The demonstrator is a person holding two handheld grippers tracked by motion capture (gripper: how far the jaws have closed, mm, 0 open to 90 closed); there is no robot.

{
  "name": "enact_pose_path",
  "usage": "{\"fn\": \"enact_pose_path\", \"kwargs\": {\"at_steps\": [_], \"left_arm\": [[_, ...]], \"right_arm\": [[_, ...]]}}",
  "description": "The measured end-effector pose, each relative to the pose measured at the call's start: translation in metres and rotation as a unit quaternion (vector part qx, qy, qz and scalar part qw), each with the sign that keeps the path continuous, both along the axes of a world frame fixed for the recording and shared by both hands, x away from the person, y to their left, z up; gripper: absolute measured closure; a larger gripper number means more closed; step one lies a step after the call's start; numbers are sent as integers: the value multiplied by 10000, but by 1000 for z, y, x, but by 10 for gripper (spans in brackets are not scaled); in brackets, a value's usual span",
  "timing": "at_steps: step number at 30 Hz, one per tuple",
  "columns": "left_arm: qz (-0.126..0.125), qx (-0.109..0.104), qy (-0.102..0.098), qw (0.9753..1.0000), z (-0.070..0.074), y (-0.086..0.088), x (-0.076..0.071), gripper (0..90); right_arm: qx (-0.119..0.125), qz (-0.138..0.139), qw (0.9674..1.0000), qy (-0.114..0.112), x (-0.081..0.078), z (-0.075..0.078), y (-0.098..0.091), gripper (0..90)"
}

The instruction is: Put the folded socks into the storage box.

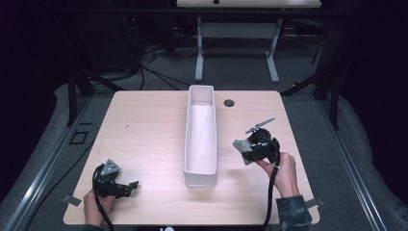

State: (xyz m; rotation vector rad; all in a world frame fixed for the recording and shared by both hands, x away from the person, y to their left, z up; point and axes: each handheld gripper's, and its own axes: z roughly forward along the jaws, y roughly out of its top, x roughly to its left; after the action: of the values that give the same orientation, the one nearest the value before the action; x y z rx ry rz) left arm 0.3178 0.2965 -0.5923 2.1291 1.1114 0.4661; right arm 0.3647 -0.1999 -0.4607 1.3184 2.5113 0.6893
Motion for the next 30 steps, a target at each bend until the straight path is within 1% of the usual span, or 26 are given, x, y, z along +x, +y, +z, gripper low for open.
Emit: {"fn": "enact_pose_path", "kwargs": {"at_steps": [2,4,8,14,18,23,25,29,30], "left_arm": [[0,-1,0,10000,0,0,0,1],[1,0,0,10000,0,0,0,1],[1,-1,0,10000,0,0,0,1],[1,-2,-1,10000,0,0,0,1],[0,0,-1,10000,0,0,0,1],[-1,0,0,10000,0,0,0,1],[0,-1,-1,10000,0,0,0,1],[1,-1,0,10000,0,0,0,1],[1,-1,0,10000,0,0,0,1]], "right_arm": [[8,15,10000,-52,0,3,1,632],[-42,45,10000,-78,-1,7,2,632],[-24,113,9998,-132,-2,13,3,632],[-111,142,9996,-230,-3,23,6,633],[-113,176,9993,-304,-4,29,8,632],[-173,225,9989,-380,-5,38,11,632],[-142,276,9987,-412,-6,43,13,632],[-171,329,9982,-479,-6,49,16,632],[-140,358,9981,-491,-7,49,16,632]]}}
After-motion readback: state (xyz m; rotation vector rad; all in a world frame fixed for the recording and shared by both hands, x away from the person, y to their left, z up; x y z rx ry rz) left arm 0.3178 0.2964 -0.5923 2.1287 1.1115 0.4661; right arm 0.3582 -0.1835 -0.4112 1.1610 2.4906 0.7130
